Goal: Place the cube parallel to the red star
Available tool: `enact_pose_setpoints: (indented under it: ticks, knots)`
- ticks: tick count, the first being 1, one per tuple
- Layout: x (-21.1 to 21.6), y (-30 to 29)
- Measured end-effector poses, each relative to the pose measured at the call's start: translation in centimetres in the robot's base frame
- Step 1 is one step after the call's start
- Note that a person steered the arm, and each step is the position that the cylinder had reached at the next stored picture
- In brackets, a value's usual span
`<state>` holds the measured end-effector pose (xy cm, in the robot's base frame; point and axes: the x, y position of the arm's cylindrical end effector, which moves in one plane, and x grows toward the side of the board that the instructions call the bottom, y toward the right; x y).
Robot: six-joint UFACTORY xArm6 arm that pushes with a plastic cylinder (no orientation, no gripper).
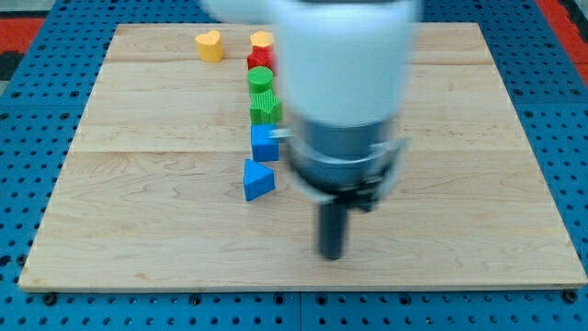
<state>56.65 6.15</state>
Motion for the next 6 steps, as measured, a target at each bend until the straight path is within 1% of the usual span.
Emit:
enact_pose_setpoints:
  ticks: [1, 2, 3, 4, 5, 6]
  knots:
    - [-6.2, -1.4]
    - [-8.3, -7.1]
    - [-11.5, -7.5]
    - [-13.9, -11.0]
    - [-16.8, -15.9]
    - [-15.9, -21.6]
